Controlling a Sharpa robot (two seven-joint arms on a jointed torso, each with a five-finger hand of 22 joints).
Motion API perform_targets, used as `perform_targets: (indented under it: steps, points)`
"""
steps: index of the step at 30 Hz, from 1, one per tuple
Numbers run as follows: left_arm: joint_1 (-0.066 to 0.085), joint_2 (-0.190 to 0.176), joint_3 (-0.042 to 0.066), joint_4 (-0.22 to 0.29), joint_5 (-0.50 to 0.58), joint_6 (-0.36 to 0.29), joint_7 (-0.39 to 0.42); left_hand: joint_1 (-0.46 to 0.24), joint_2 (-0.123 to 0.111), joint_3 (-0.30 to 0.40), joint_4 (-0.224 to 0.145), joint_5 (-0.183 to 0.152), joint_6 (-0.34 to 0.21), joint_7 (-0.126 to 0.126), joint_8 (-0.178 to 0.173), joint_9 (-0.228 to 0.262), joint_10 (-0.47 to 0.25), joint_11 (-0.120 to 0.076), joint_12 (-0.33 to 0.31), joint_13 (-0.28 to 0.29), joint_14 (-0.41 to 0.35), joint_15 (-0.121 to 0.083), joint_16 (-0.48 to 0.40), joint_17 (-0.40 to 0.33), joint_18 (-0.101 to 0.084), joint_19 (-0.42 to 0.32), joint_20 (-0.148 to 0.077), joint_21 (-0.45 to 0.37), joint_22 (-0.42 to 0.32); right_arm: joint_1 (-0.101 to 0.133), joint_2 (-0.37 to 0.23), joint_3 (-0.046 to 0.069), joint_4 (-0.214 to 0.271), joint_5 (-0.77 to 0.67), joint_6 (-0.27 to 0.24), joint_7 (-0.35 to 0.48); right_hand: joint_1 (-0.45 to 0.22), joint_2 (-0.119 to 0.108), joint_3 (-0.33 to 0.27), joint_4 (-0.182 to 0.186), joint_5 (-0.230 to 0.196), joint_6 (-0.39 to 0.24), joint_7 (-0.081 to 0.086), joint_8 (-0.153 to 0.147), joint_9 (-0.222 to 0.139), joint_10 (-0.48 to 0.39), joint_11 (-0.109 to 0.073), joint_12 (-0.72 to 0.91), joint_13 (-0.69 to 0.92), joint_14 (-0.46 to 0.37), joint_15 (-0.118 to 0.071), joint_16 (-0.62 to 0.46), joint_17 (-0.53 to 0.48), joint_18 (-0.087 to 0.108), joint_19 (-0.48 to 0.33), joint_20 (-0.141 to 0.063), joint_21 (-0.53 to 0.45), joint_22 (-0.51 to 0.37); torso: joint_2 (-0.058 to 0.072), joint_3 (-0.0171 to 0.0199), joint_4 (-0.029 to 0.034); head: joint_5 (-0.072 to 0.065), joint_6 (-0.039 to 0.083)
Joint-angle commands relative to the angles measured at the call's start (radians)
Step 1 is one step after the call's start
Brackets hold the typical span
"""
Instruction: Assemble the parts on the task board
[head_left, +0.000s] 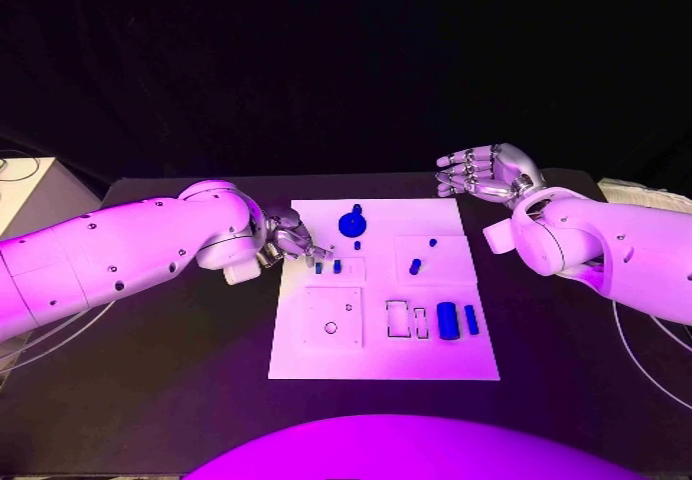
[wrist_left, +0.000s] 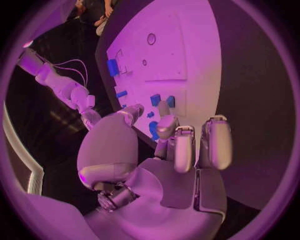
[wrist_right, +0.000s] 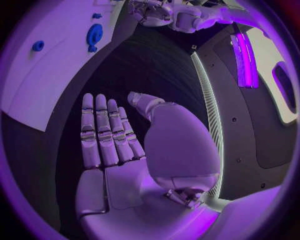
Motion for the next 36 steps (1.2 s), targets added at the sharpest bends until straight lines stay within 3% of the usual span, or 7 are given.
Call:
perform_targets:
  steps: [1,4,5,7,12,20,36]
  points:
    - [-0.001,-0.009,0.009,0.006,0.156,-0.039,0.090,0.013,-0.002,-0.011,0.012,-0.011,-0.017,0.003,-0.006,-0.003,-0.020,0.004,-0.015,-0.022,0.099,0.007,-0.004,0.249,-0.001,-0.015,0.002,-0.013,0.043,-0.001,0.001,0.000,-0.001,-0.007,0.018,0.006,-0.005,0.004,0.000,-0.003,0.001,0.001,0.005,-0.005,-0.001,-0.005,0.003,-0.006,-0.001,0.000,0.003,-0.007,-0.001,0.005,0.004,0.002,-0.005,-0.001,0.000,0.0013,0.0013,-0.001,0.004]
    - [-0.001,-0.015,0.016,0.000,0.172,-0.089,0.145,0.100,0.039,0.013,0.008,0.025,-0.110,0.045,-0.025,-0.012,-0.190,0.043,-0.127,-0.188,0.037,0.041,-0.095,0.112,0.038,-0.144,0.025,-0.137,-0.110,-0.002,0.001,0.000,-0.002,-0.007,0.018,0.006,-0.005,0.004,0.000,-0.003,0.001,0.001,0.005,-0.005,-0.001,-0.005,0.003,-0.006,-0.001,0.000,0.003,-0.007,-0.001,0.005,0.004,0.002,-0.005,-0.001,0.000,0.0019,0.0015,0.000,0.007]
    - [-0.001,-0.015,0.017,-0.002,0.170,-0.101,0.157,0.137,0.040,0.055,0.000,0.027,-0.161,0.067,-0.041,-0.018,-0.323,0.063,-0.223,-0.315,-0.029,0.057,-0.176,0.003,0.066,-0.247,0.040,-0.241,-0.229,-0.002,0.002,0.000,-0.002,-0.007,0.018,0.006,-0.005,0.004,0.000,-0.003,0.001,0.001,0.005,-0.005,-0.001,-0.005,0.003,-0.006,-0.001,0.000,0.003,-0.007,-0.001,0.005,0.004,0.002,-0.005,-0.001,0.000,0.0022,0.0013,0.001,0.007]
    - [0.000,-0.012,0.019,-0.009,0.142,-0.140,0.209,0.184,0.018,0.126,-0.017,0.020,-0.223,0.102,-0.062,-0.036,-0.387,0.097,-0.252,-0.345,-0.120,0.090,-0.274,-0.124,0.093,-0.353,0.070,-0.367,-0.358,-0.002,0.002,0.000,-0.003,-0.007,0.018,0.006,-0.005,0.004,0.000,-0.003,0.001,0.001,0.005,-0.005,-0.001,-0.005,0.003,-0.006,-0.001,0.000,0.003,-0.007,-0.001,0.005,0.004,0.002,-0.005,-0.001,0.000,0.0025,0.0011,0.001,0.008]
    - [-0.001,0.012,0.018,-0.035,0.043,-0.236,0.400,0.359,-0.004,0.241,-0.136,0.017,-0.364,0.133,-0.152,-0.102,-0.542,0.122,-0.389,-0.446,-0.277,0.112,-0.423,-0.311,0.075,-0.268,0.092,-0.291,-0.271,-0.002,0.003,0.000,-0.005,-0.007,0.016,0.007,-0.005,0.005,0.000,-0.003,0.001,0.001,0.006,-0.006,-0.002,-0.006,0.004,-0.006,-0.001,0.000,0.003,-0.007,-0.002,0.005,0.004,0.002,-0.005,-0.002,0.001,0.0020,0.0001,0.003,0.014]
    - [-0.008,0.076,-0.009,-0.091,-0.223,-0.372,0.611,0.373,-0.031,0.278,-0.199,0.001,-0.322,0.135,-0.156,-0.159,-0.571,0.135,-0.470,-0.549,-0.392,0.123,-0.514,-0.440,0.095,-0.357,0.103,-0.346,-0.337,-0.002,0.006,0.000,-0.006,-0.007,0.016,0.007,-0.004,0.006,0.001,-0.003,0.001,0.002,0.005,-0.006,-0.002,-0.006,0.004,-0.006,-0.001,0.000,0.003,-0.007,-0.003,0.005,0.004,0.002,-0.005,-0.003,0.001,0.0005,-0.0003,-0.005,0.028]
    - [-0.012,0.183,-0.046,-0.196,-0.539,-0.336,0.589,0.350,-0.050,0.244,-0.231,-0.008,-0.243,0.091,-0.220,-0.261,-0.596,0.132,-0.552,-0.679,-0.325,0.113,-0.418,-0.460,0.076,-0.288,0.098,-0.259,-0.242,-0.001,0.015,0.000,-0.008,-0.006,0.018,0.003,-0.004,0.006,0.001,-0.003,0.000,0.003,0.004,-0.006,-0.002,-0.006,0.003,-0.006,-0.001,0.000,0.003,-0.007,-0.003,0.005,0.004,0.002,-0.005,-0.004,0.002,-0.0002,0.0003,-0.014,0.041]
